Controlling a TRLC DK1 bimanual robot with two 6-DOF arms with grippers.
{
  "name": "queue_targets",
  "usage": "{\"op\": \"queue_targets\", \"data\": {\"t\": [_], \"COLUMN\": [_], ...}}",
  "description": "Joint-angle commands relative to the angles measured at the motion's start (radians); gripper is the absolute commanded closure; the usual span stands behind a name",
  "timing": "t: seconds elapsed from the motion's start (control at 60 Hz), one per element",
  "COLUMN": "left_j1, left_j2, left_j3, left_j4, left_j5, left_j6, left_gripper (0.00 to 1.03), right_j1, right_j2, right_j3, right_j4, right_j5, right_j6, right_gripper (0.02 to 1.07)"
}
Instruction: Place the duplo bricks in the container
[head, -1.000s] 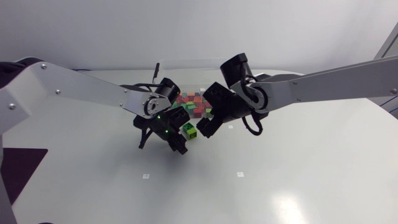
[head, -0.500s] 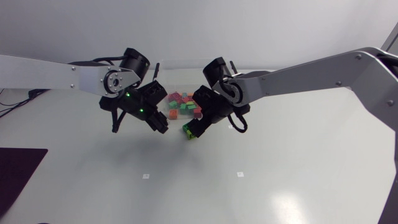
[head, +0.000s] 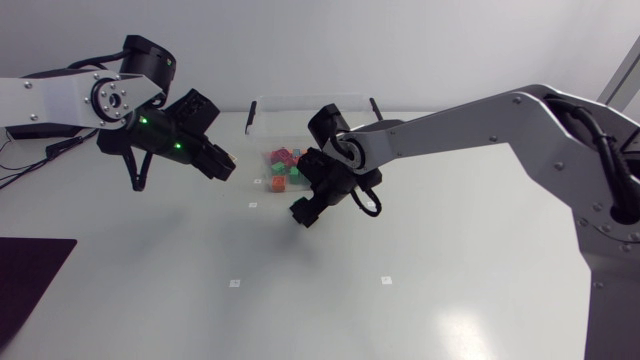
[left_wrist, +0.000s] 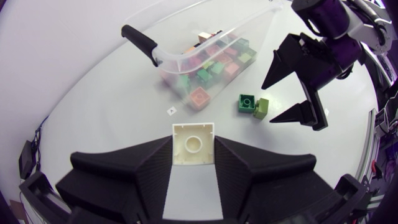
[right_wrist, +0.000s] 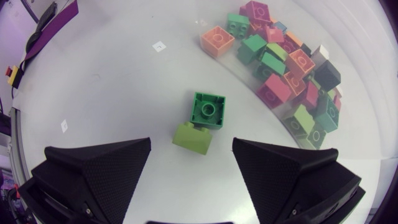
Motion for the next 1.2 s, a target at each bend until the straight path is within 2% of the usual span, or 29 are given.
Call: {"op": "queue_targets", "data": {"t": [0.0,0.267,0.317,0.467,0.8,0.95,1.183], "left_j1": [0.016,0.036,0.039,0.042,0.026,0.002,-0.024], "left_j2": [-0.038,-0.072,-0.075,-0.080,-0.084,-0.061,0.021], "left_j3": [-0.008,0.012,0.019,0.036,0.084,0.108,0.193], "left_j4": [-0.008,-0.006,-0.003,0.023,0.090,0.139,0.152], "left_j5": [0.015,0.035,0.041,0.058,0.094,0.101,0.107], "left_j6": [0.006,0.001,0.000,-0.013,-0.069,-0.088,-0.125], "left_gripper": [0.76,0.76,0.76,0.76,0.76,0.76,0.76], "right_j1": [0.003,0.000,0.001,0.001,0.001,-0.002,-0.017], "right_j2": [0.040,0.089,0.089,0.098,0.091,0.040,-0.090], "right_j3": [0.035,0.076,0.081,0.085,0.067,0.025,-0.059], "right_j4": [-0.023,-0.047,-0.049,-0.063,-0.070,-0.067,-0.064], "right_j5": [0.005,0.005,0.005,0.005,0.005,0.005,0.008], "right_j6": [0.025,0.020,0.019,0.017,0.011,0.003,-0.012], "right_gripper": [0.13,0.23,0.29,0.58,0.91,0.91,0.91]}}
